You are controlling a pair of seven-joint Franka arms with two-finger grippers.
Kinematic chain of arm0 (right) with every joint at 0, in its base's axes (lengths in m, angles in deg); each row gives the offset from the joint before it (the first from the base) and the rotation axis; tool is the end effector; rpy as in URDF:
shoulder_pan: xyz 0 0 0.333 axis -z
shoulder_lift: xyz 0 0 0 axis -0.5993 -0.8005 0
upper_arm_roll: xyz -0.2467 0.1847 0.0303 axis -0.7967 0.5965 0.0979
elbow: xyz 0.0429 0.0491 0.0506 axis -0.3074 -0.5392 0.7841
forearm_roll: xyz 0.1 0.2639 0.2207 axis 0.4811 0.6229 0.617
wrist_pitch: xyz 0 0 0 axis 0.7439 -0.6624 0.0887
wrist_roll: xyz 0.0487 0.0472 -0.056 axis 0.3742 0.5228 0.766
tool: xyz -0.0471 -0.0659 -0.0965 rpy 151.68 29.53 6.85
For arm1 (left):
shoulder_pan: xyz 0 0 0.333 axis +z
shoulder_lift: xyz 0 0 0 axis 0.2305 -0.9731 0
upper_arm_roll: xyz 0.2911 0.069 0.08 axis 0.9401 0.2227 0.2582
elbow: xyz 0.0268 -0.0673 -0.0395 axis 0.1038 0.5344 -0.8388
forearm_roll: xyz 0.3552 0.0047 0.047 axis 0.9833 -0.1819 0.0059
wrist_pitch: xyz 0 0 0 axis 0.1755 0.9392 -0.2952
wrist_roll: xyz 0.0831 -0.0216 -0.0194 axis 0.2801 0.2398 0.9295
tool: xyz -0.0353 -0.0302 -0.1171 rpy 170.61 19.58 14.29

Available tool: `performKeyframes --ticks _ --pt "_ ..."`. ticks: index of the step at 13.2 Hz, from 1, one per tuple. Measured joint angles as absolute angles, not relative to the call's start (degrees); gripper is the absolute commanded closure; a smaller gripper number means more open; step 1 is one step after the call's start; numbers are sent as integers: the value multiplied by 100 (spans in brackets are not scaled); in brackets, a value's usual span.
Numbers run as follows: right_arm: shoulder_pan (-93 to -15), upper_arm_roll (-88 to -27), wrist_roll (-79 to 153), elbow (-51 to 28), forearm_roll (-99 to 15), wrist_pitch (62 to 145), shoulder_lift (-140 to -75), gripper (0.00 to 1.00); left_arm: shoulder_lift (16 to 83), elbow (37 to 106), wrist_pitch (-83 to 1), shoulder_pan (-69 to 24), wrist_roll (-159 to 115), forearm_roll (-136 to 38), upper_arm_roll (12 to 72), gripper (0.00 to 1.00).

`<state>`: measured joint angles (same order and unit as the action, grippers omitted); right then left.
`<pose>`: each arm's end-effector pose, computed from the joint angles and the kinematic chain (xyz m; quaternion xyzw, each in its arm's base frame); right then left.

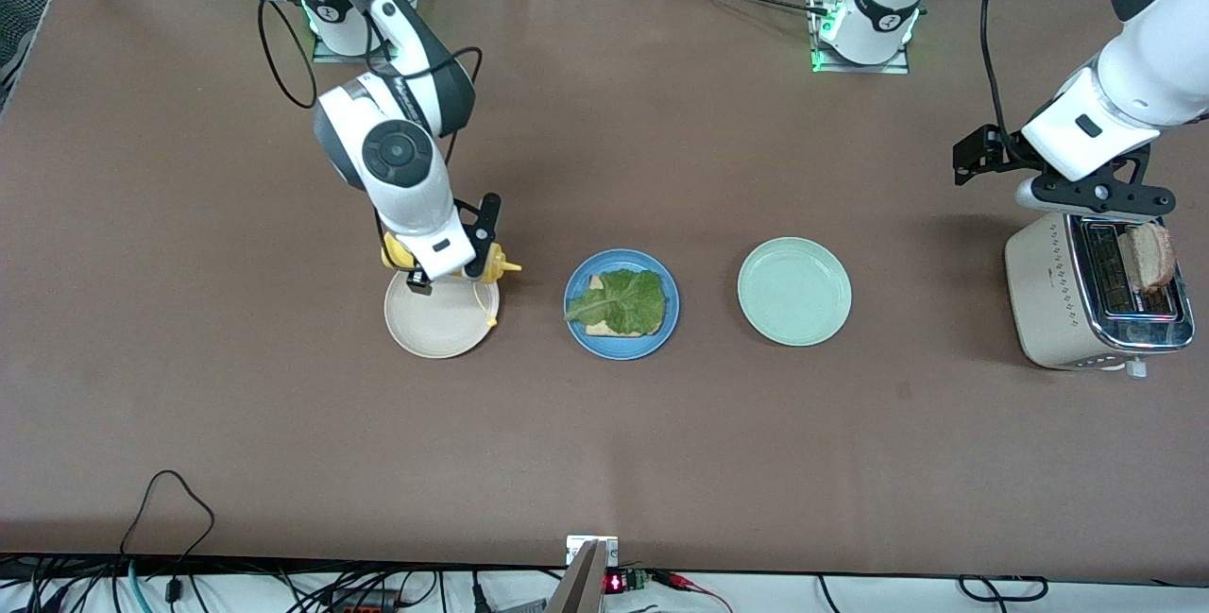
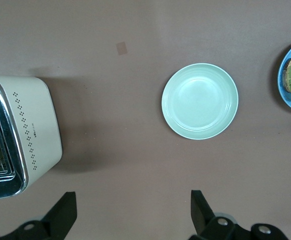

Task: Make sandwich in blue plate with both arms
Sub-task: 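Tilt the bottle over the lettuce on the blue plate with the right gripper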

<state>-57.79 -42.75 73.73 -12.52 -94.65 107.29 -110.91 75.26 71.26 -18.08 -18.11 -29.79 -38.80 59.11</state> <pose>0.5453 0.2866 0.3019 0.7630 0.6388 -0.0636 0.0758 0.5140 -0.0513 0.5394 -0.9972 0.0638 0.0378 0.0107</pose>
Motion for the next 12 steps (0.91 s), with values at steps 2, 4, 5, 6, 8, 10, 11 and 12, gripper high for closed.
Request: performKeyframes --ticks 2,4,5,6,8,10,11,12 --pt "-6365 -4743 7186 -751 -9464 10539 -11513 100 7526 7125 -1808 -1811 -2979 -3879 5910 0" --pt "-6685 -4918 6920 -398 -9464 10441 -11815 100 7526 7125 -1808 -1811 -2979 -3879 5909 0" --pt "-6755 -4929 6789 -307 -9464 10420 -11903 100 7526 7125 -1808 -1812 -2979 -3879 5909 0" --pt "-6801 -4934 6690 -244 -9464 10409 -11967 100 7526 7125 -1808 -1811 -2979 -3879 5909 0" --pt "-6873 -4944 6545 -129 -9464 10403 -12072 100 7526 7125 -1808 -1812 -2979 -3880 5908 0" --pt "-6995 -5010 6394 -38 -9464 10393 -12175 100 7526 7125 -1808 -1812 -2979 -3880 5908 0" --pt "-7089 -5066 6312 -20 -9464 10393 -12220 100 7526 7125 -1808 -1811 -2979 -3879 5908 0" --pt "-7174 -5107 6244 -10 -9464 10393 -12260 100 7526 7125 -1808 -1812 -2979 -3880 5908 0"
